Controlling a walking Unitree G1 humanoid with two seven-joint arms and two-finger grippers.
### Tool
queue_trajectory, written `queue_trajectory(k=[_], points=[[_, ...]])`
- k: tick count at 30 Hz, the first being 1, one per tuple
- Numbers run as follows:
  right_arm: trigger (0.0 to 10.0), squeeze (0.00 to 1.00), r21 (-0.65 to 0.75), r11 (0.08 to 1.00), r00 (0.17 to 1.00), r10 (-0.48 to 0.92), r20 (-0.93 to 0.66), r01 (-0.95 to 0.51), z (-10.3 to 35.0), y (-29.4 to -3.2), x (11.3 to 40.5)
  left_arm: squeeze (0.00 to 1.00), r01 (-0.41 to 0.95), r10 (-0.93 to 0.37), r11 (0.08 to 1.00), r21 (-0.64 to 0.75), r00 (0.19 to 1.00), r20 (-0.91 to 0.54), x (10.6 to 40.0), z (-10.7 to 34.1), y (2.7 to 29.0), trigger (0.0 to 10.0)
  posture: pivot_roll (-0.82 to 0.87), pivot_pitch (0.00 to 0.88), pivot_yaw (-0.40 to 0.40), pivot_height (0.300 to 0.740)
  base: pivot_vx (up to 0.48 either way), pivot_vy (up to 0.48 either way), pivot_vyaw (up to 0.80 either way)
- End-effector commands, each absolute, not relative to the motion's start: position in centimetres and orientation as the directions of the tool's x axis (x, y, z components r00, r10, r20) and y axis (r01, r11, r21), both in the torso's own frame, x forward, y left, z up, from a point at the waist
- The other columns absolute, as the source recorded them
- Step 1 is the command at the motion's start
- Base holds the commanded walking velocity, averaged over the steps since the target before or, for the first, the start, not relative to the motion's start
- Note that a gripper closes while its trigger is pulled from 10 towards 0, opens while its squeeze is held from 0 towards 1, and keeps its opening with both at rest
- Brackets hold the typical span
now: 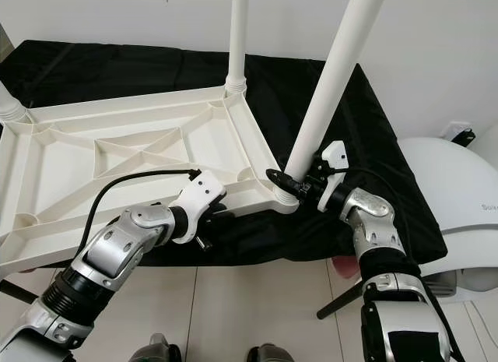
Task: Building children table
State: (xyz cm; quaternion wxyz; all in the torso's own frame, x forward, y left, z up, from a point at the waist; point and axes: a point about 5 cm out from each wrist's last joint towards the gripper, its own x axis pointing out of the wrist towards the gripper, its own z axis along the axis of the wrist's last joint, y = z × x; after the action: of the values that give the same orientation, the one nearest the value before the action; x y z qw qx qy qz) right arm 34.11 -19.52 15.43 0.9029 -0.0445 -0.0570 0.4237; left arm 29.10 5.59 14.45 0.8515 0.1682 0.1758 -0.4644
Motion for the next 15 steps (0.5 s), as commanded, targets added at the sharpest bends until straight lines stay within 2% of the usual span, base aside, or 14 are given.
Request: queue_trajectory(k=[1, 9, 12, 15], points=[[0.0, 0.00, -0.099, 0.674, 0.668, 0.739, 0.089, -0.732, 15.30, -20.67, 33.97, 0.00, 0.887, -0.776, 0.448, 0.112, 0.448, -0.444, 28.62, 14.92, 4.94, 10.0, -0.01, 0.040, -0.052, 0.740, 0.000, 0.000, 0.00], [0.0, 0.00, -0.096, 0.739, 0.730, 0.674, 0.115, -0.667, 15.08, -20.81, 33.93, 0.00, 0.887, -0.776, 0.448, 0.114, 0.449, -0.443, 28.66, 14.97, 4.95, 10.0, -0.02, 0.046, -0.054, 0.740, 0.000, 0.000, 0.00], [0.0, 0.00, -0.101, 0.796, 0.787, 0.605, 0.123, -0.596, 14.96, -21.05, 34.02, 0.00, 0.886, -0.775, 0.451, 0.113, 0.451, -0.442, 28.70, 14.98, 4.96, 10.0, -0.02, 0.049, -0.056, 0.740, 0.000, 0.000, 0.00], [0.0, 0.00, -0.104, 0.820, 0.808, 0.572, 0.140, -0.563, 15.01, -20.94, 33.94, 0.00, 0.885, -0.775, 0.452, 0.112, 0.452, -0.441, 28.70, 14.98, 4.95, 10.0, -0.02, 0.051, -0.056, 0.740, 0.000, 0.000, 0.00]])
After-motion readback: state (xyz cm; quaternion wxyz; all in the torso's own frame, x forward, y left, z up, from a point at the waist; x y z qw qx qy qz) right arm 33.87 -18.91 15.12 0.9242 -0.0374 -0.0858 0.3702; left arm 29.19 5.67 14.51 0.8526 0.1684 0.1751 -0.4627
